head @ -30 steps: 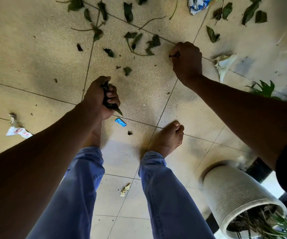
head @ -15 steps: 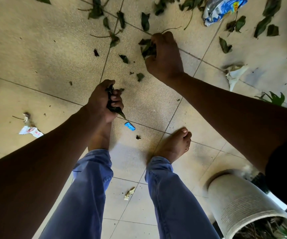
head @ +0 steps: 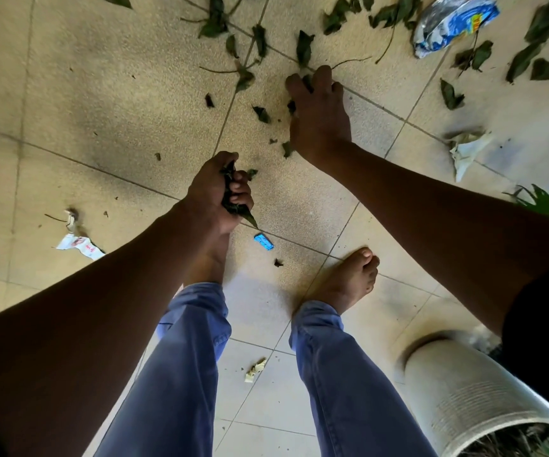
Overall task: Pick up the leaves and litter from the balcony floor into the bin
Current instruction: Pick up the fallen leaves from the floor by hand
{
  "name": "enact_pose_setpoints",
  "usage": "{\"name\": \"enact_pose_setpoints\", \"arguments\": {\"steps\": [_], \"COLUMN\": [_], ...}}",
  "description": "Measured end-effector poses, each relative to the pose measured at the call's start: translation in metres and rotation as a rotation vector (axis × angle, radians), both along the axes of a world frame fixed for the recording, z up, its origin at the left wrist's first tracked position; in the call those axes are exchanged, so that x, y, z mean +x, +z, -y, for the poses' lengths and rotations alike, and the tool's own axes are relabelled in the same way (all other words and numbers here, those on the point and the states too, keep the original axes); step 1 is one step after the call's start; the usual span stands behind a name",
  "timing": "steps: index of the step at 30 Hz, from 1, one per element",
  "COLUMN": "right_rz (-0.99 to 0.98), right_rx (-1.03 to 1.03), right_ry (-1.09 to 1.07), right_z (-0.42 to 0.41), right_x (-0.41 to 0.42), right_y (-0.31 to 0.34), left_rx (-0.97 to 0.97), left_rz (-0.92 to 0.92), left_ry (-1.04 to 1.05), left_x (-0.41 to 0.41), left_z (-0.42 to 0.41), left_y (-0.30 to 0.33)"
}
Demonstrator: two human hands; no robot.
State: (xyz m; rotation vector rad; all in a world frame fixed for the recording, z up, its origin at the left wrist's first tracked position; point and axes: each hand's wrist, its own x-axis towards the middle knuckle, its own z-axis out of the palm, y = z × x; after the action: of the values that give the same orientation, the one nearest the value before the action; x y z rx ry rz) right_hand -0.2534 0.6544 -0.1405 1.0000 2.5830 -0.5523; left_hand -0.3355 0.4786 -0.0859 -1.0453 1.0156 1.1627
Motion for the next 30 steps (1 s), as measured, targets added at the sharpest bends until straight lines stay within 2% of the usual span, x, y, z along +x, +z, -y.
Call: {"name": "enact_pose_setpoints", "arguments": {"steps": [9,19,21,23,26,30], "right_rz": [-0.170,-0.131,-0.146,-0.208,-0.323,-0.571], "right_rx": [-0.037,-0.060,-0.089,-0.148,-0.341,-0.623], "right_ry": [-0.004,0.063,-0.027,-0.249,-0.571,-0.654], "right_z": [-0.003,0.002,0.005,0.011,0.026,0.057], "right_x": [0.005,0.002,0.005,0.009,0.010,0.010], "right_y": [-0.004,-0.001,0.001,0.011,0.047,0.122], "left_rx": [0.020,0.020,0.025,0.030,0.062,0.043], "left_rz": [0.030,-0.003,-0.004,0.006,0.029,0.010], "left_ry": [-0.008,-0.043,-0.038,-0.018,0.028,0.104], "left_x": [0.002,-0.003,0.002,0.008,0.013,0.016], "left_z": [0.013,0.009,0.008,0.009,0.011,0.005], "left_y": [0.002,0.012,0.015,0.016,0.018,0.026]}}
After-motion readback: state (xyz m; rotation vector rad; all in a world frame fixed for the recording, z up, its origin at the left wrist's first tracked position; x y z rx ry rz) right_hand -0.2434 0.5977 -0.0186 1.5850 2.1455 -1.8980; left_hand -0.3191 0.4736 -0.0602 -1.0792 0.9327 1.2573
